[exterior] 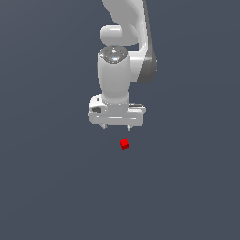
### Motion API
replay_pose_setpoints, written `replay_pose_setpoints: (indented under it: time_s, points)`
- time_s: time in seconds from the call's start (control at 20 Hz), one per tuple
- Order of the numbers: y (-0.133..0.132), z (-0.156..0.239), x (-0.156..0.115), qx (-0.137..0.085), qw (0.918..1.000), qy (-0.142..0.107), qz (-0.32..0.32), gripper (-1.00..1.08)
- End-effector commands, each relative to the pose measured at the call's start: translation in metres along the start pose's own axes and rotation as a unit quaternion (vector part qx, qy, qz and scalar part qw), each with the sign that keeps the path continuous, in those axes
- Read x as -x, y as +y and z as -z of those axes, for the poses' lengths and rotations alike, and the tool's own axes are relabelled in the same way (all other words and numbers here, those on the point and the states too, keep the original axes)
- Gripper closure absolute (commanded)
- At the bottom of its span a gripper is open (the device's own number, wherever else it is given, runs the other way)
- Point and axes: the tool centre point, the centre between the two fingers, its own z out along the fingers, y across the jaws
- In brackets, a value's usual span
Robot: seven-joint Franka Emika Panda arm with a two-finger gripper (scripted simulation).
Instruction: Pick up the red cube and move it to a goal position.
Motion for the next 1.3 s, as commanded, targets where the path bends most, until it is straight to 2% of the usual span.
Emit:
replay_pose_setpoints:
  time_s: [0.0,0.3,0.6,0.95,1.25]
  points:
    - [0.000,0.000,0.000,0.000,1.0000,0.000,0.000,-0.92]
    - [-0.003,-0.014,0.002,0.000,0.9999,-0.003,0.016,-0.92]
    - [-0.013,-0.056,0.008,-0.002,0.9981,-0.011,0.061,-0.92]
    - [-0.027,-0.125,0.021,-0.003,0.9905,-0.025,0.135,-0.92]
    - [-0.033,-0.161,0.028,-0.003,0.9843,-0.032,0.174,-0.92]
